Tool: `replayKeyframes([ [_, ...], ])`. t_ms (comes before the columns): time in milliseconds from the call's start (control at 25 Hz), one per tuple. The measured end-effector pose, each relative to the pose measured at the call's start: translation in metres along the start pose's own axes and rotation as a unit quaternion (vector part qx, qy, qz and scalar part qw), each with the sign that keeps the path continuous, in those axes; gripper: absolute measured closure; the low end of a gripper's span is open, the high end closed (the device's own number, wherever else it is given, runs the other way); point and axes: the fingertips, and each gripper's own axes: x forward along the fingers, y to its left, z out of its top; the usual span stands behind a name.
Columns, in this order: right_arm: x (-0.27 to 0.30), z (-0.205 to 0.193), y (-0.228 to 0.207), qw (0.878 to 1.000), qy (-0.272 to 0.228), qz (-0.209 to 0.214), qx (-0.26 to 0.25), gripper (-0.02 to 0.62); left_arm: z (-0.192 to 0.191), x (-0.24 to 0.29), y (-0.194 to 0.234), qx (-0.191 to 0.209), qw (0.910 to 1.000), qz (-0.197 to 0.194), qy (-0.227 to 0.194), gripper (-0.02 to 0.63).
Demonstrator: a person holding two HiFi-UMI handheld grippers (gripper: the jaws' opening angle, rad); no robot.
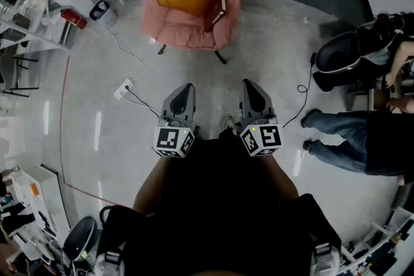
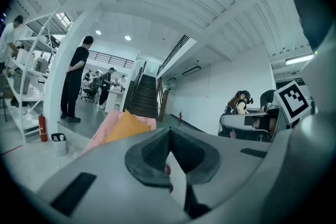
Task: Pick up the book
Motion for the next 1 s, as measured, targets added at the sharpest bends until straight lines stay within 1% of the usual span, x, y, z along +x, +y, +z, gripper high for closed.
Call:
replayKeyframes([
  [400,0.002,0.003,-0.008,1.0,0.008,0.009,-0.003,0.594,0.0,0.007,-0.007,0.002,0.9999,0.009,0.004,0.598],
  [560,0.002,0.004,-0.017,1.0,0.008,0.014,0.007,0.594,0.001,0.014,-0.013,0.002,0.9999,0.016,0.003,0.598],
  [720,0.006,0.007,-0.034,1.0,0.008,0.024,0.007,0.594,0.004,0.031,-0.021,0.007,0.9996,0.026,-0.004,0.598],
  [1000,0.015,0.005,-0.068,0.999,0.019,0.048,0.014,0.594,-0.001,0.062,-0.038,0.012,0.9985,0.054,0.003,0.598],
])
